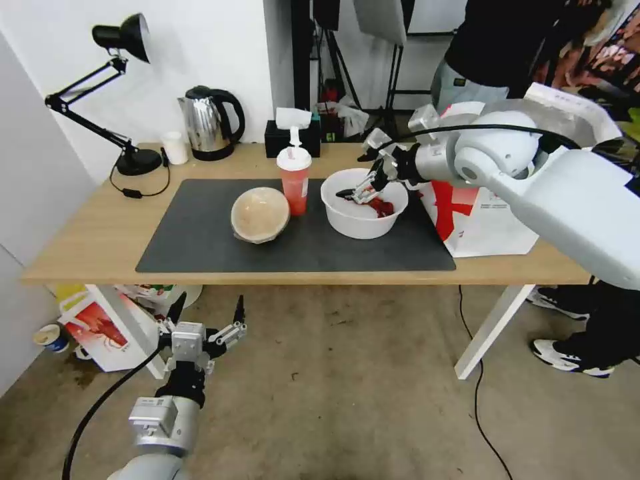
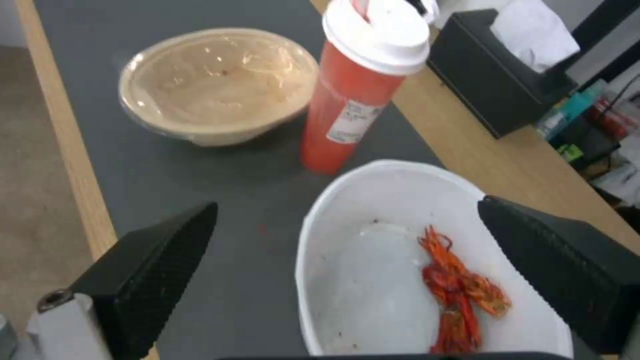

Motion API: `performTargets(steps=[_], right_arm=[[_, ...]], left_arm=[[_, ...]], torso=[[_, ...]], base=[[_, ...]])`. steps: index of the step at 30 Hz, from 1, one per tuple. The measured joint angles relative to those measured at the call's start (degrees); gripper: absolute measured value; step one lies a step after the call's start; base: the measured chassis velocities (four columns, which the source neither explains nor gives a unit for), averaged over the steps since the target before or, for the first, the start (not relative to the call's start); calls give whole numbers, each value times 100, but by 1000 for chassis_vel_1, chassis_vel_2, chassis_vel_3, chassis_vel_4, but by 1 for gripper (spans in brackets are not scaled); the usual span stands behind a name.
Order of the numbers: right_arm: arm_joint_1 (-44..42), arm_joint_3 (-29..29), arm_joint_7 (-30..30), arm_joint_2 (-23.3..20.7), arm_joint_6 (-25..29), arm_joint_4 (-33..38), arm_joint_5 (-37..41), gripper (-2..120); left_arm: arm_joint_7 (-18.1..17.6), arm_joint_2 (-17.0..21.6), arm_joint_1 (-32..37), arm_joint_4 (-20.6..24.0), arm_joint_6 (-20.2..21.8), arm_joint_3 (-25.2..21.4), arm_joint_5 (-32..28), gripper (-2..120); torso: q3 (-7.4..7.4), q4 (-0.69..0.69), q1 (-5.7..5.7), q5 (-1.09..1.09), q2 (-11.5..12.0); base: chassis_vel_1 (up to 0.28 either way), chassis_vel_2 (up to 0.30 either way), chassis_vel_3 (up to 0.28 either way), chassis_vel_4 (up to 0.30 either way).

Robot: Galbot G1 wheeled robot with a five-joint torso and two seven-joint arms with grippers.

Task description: Pick up the trash from the table and place it into the takeout bag.

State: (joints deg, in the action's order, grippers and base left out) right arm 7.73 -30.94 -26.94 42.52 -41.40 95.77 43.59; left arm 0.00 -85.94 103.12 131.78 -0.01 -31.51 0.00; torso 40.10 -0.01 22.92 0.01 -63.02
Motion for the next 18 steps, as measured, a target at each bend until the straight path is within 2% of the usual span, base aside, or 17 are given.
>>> performTargets(steps=[18], right_arm=[[248,-329,30,247,6,-498,-43,100]], left_arm=[[0,0,0,0,0,0,0,100]], torso=[[0,2,0,0,0]], base=[[0,0,0,0]])
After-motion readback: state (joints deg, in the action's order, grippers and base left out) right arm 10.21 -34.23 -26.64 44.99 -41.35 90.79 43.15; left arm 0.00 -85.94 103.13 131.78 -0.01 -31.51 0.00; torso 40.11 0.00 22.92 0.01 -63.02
